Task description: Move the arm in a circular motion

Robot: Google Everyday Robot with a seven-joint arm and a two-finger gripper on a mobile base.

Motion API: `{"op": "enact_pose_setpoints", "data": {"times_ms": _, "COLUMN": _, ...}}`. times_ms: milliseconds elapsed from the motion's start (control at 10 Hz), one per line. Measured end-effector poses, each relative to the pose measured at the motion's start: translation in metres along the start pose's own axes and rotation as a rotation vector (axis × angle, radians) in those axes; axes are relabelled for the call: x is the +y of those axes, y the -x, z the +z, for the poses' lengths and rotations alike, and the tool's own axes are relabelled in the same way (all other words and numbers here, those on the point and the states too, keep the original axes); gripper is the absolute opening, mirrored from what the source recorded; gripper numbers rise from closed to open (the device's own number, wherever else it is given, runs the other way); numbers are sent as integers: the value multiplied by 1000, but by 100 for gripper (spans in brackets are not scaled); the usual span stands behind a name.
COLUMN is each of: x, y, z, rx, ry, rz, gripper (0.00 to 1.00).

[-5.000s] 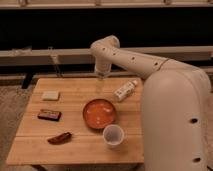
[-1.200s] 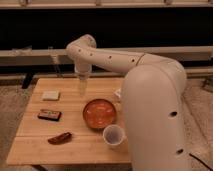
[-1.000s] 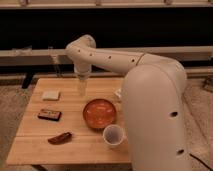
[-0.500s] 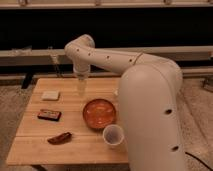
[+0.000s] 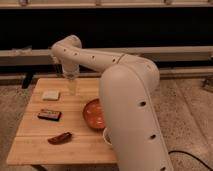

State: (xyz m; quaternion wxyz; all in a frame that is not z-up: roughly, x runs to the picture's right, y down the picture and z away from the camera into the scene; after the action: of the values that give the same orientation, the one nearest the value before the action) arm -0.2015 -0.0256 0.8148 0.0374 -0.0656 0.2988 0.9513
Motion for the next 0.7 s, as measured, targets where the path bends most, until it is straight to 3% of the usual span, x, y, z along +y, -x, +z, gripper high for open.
{"op": "enact_pose_setpoints", "data": {"times_ms": 700, "x": -70, "y": -103, "z": 5, "rx": 10, "ry": -40, "rz": -331, "gripper": 80}}
